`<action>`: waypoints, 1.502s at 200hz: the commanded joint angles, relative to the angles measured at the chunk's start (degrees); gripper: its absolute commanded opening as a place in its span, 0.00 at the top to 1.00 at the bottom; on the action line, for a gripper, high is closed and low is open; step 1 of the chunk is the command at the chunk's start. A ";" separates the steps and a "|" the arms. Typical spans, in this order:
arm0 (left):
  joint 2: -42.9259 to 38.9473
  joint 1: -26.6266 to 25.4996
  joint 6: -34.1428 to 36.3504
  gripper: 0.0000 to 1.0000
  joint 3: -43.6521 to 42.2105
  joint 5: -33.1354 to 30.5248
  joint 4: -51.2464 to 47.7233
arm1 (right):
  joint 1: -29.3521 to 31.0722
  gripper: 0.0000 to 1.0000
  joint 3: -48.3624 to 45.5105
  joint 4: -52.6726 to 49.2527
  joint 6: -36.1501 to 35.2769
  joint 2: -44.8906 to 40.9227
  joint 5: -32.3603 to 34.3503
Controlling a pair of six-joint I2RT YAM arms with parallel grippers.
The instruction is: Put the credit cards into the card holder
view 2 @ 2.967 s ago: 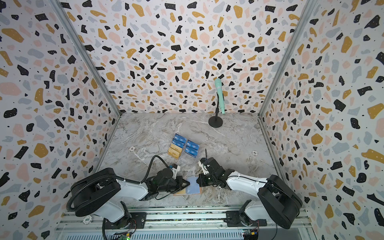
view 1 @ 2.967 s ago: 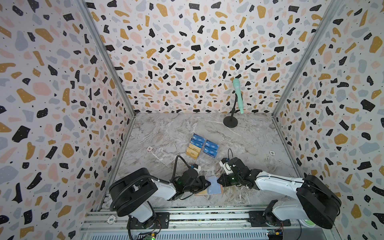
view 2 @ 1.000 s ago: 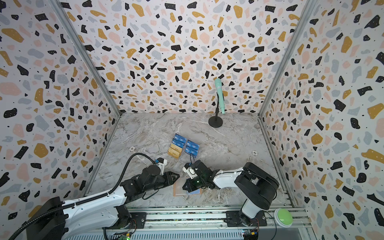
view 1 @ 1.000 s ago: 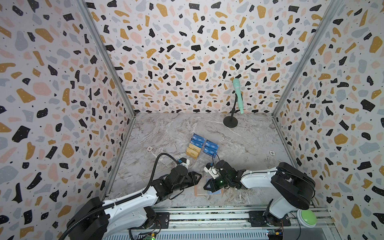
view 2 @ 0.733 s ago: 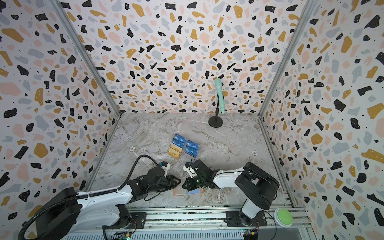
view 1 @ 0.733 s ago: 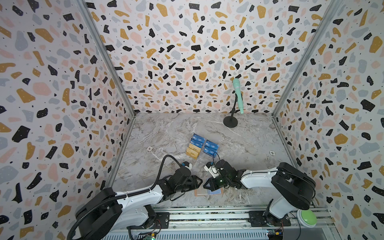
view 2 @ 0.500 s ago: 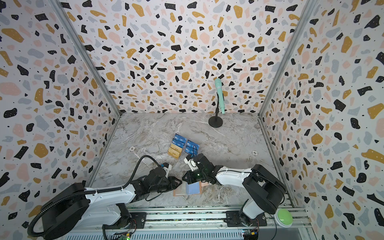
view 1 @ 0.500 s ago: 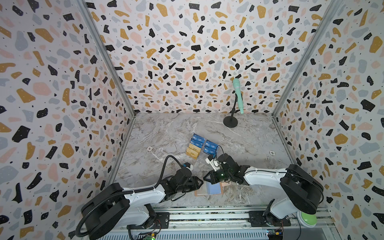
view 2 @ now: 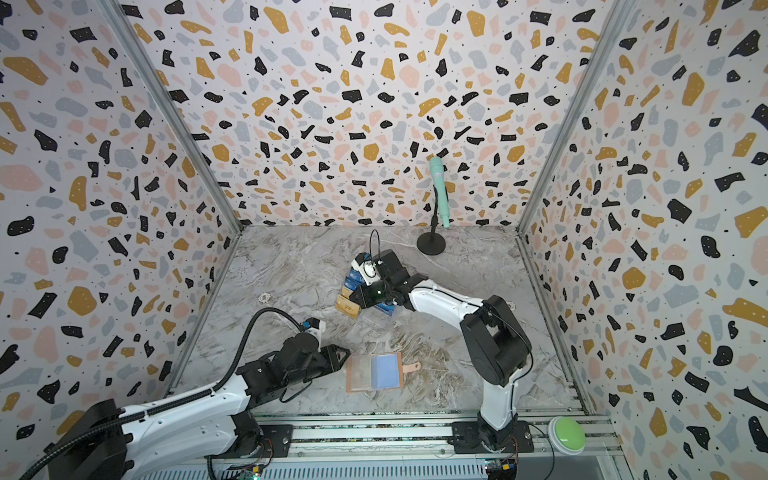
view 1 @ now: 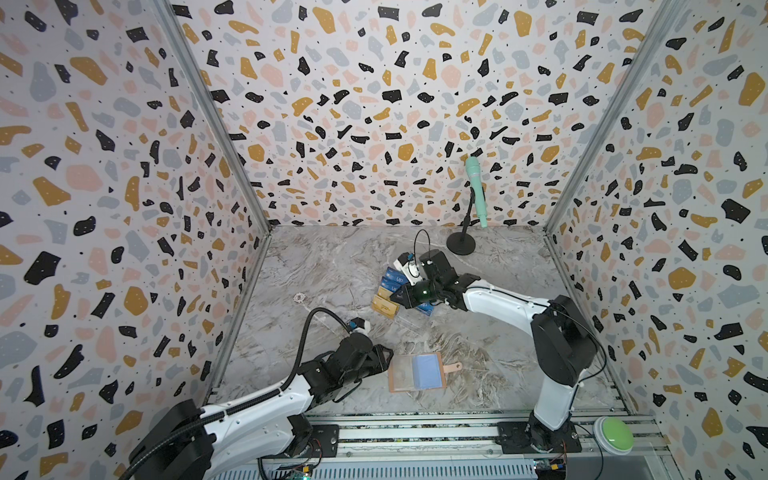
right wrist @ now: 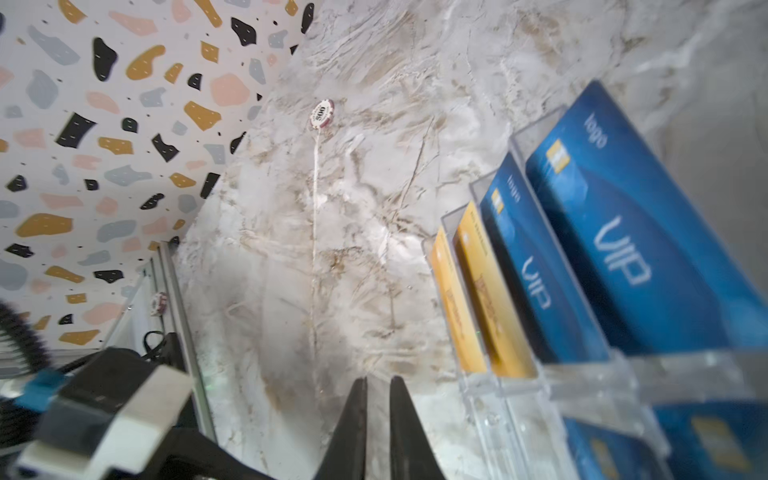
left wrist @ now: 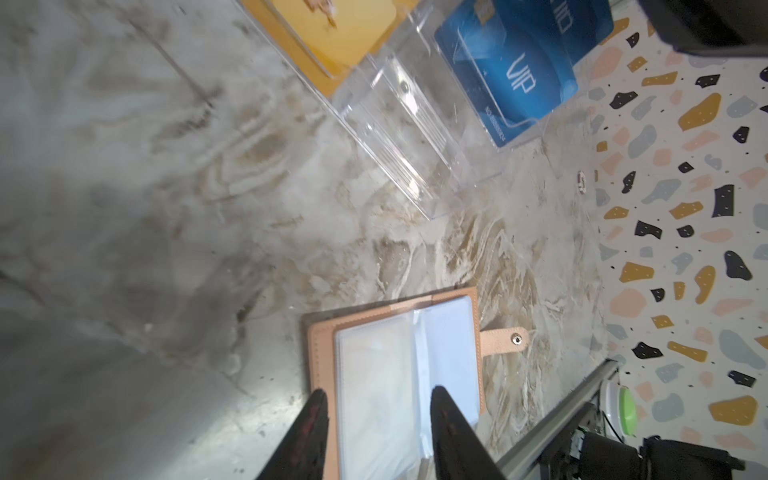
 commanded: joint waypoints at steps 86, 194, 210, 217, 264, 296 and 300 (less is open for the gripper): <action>-4.46 5.29 5.32 0.55 -0.33 -6.85 -8.07 | 1.94 0.77 20.91 -17.00 -9.00 13.48 5.99; -6.67 6.81 5.54 0.55 -2.43 -5.25 -6.54 | 4.33 0.71 30.25 -24.65 -12.04 20.35 13.50; -6.76 6.96 5.35 0.55 -2.67 -5.03 -6.18 | 4.33 0.70 30.16 -24.97 -12.25 20.48 13.61; -6.64 6.95 5.26 0.55 -2.69 -4.92 -6.00 | 4.40 0.68 30.09 -25.17 -12.41 20.53 13.61; -6.58 7.00 5.10 0.54 -2.78 -4.72 -5.76 | 5.16 0.68 30.07 -25.51 -12.83 20.83 13.18; -6.66 7.07 4.92 0.54 -2.87 -4.82 -5.99 | 5.48 0.70 30.36 -25.87 -13.14 21.35 12.30; -6.64 7.10 4.93 0.54 -2.85 -4.81 -6.05 | 5.48 0.71 30.40 -25.95 -13.18 21.34 12.19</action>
